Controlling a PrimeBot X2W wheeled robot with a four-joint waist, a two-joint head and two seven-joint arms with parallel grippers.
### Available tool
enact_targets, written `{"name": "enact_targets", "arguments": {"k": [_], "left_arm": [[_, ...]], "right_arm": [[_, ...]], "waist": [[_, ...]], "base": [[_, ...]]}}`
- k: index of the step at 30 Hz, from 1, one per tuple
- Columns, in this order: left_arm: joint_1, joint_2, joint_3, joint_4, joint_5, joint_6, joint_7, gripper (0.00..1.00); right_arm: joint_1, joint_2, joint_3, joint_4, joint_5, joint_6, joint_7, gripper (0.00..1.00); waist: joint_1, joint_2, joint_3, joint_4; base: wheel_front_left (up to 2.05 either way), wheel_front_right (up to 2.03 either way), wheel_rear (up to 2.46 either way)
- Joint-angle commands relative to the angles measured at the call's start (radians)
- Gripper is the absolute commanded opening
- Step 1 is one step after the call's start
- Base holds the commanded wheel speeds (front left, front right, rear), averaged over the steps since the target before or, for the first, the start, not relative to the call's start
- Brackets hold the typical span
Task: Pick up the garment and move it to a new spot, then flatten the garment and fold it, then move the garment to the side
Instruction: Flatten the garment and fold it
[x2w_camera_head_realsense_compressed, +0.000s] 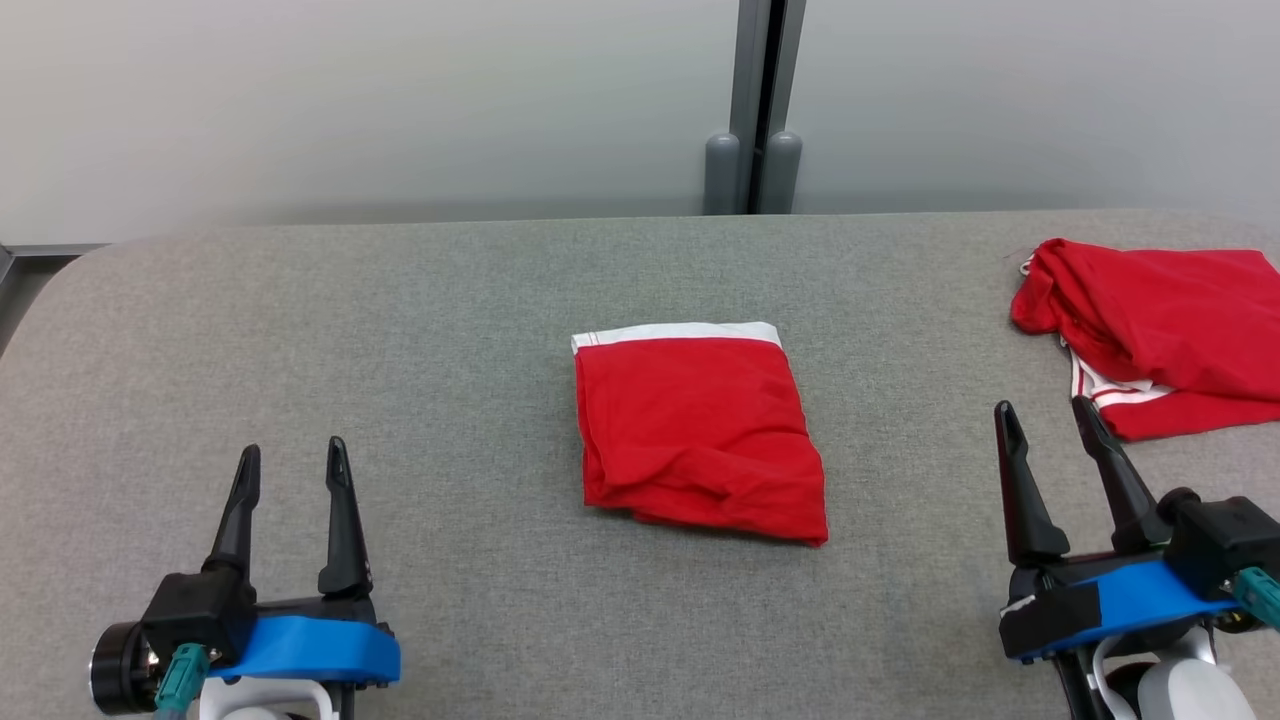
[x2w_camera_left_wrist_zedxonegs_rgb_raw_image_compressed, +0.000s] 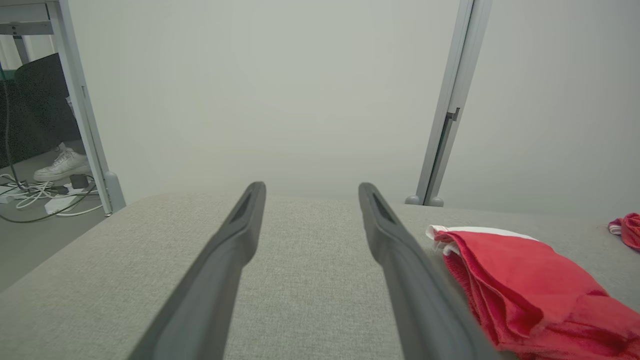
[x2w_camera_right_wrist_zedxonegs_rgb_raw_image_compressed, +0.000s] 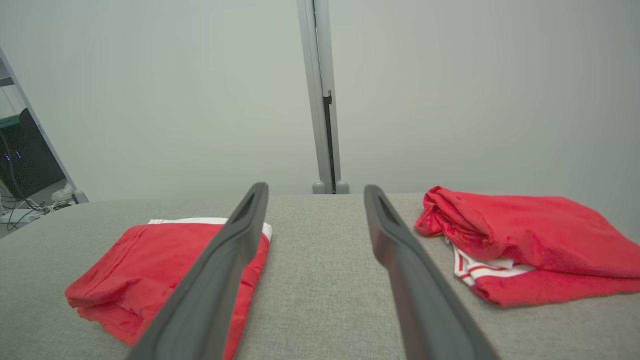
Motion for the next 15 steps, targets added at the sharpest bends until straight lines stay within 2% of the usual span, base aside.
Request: {"name": "enact_targets", "arguments": {"k": [1, 7, 15], "left_arm": [[0.010, 0.004, -0.003, -0.003, 0.001, 0.005, 0.000, 1.00], [0.020, 0.008, -0.010, -0.009, -0.002, 0.011, 0.009, 1.00], [0.031, 0.013, -0.016, -0.012, -0.007, 0.014, 0.015, 1.00]], "right_arm": [[0.019, 0.004, -0.004, -0.012, -0.008, 0.001, 0.004, 1.00], [0.058, 0.015, -0.006, -0.067, -0.031, 0.001, 0.043, 1.00], [0.077, 0.018, -0.004, -0.078, -0.027, 0.001, 0.063, 1.00]], "waist": [[0.0000, -0.0001, 0.000, 0.001], [0.0000, -0.0001, -0.007, 0.008], [0.0000, -0.0001, -0.016, 0.013]], "base": [[0.00, 0.00, 0.00], [0.00, 0.00, 0.00], [0.00, 0.00, 0.00]]}}
